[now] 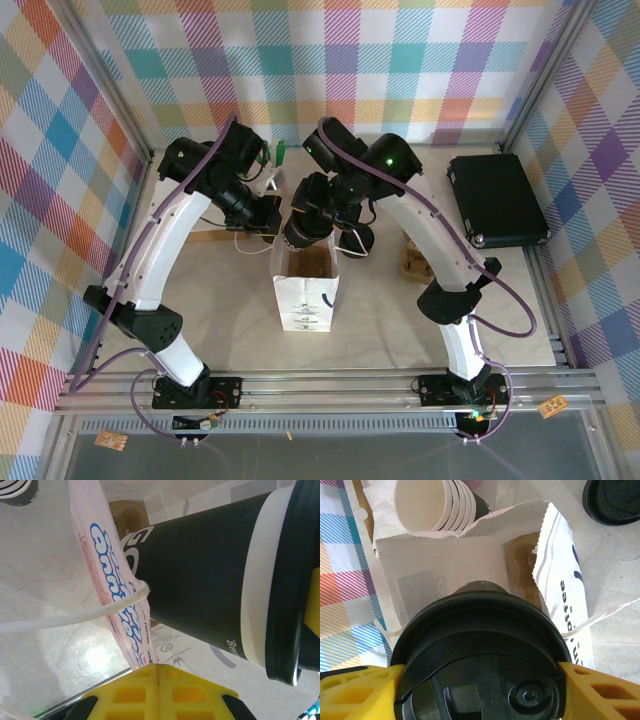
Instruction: Pack the takeout coffee
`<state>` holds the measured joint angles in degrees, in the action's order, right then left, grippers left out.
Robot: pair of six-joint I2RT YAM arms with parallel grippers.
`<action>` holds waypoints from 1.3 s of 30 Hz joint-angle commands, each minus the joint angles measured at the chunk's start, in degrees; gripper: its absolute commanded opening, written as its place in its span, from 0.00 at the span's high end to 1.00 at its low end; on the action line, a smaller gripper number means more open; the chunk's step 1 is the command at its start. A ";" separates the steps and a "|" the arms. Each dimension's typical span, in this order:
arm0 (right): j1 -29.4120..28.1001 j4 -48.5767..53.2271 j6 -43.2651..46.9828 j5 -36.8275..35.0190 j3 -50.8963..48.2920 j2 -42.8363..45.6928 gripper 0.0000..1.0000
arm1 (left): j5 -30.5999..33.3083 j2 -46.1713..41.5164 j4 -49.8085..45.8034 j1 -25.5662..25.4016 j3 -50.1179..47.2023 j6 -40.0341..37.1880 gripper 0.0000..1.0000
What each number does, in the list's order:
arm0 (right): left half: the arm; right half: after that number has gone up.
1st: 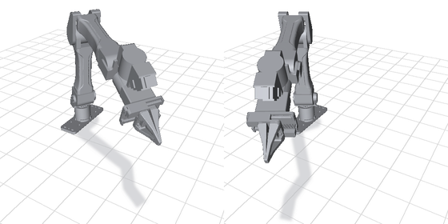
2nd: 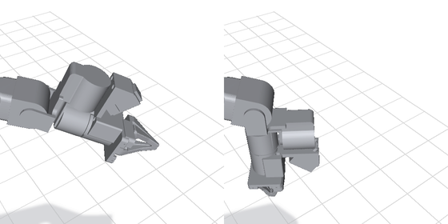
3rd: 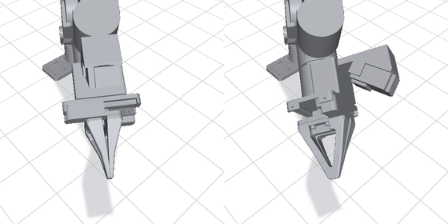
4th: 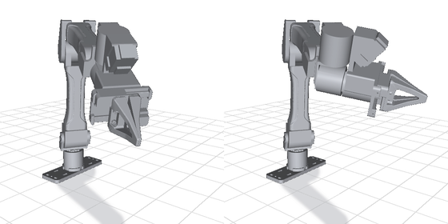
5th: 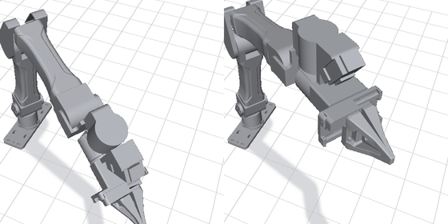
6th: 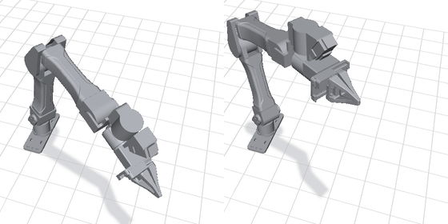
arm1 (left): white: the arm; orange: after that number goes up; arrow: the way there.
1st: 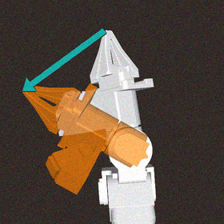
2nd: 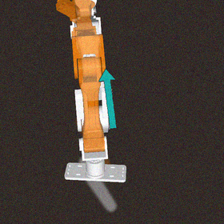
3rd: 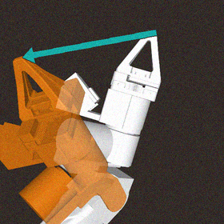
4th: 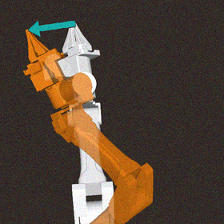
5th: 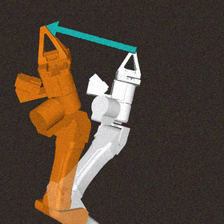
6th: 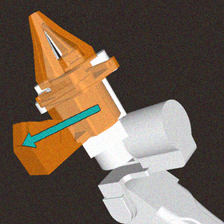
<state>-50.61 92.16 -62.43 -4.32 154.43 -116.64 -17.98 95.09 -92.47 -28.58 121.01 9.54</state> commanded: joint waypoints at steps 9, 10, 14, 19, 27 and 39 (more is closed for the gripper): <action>0.67 2.13 -10.40 -0.95 -0.74 3.68 0.64 | -0.81 0.58 -10.10 0.01 1.69 -1.09 0.98; 0.68 2.16 -11.21 -1.04 -0.79 3.86 0.64 | -0.83 0.55 -10.11 0.06 1.77 -1.03 0.99; 0.86 2.40 -14.35 -1.08 -0.82 3.96 0.63 | -1.00 0.39 -10.11 0.01 1.86 -1.09 1.00; 0.86 0.68 -16.21 0.72 -0.87 2.76 0.64 | -0.87 0.35 -10.11 0.01 1.95 -1.15 1.00; 0.84 -1.22 -19.83 3.32 -1.07 1.15 0.65 | -1.17 0.53 -10.10 -0.16 2.26 -1.28 1.00; 0.95 0.39 -23.01 6.08 -1.49 -1.23 0.66 | -0.40 0.27 -10.11 -0.16 2.74 -1.28 1.00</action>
<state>-49.84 90.67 -78.17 -2.48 153.34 -116.31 -18.06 95.46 -92.47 -28.62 122.15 9.32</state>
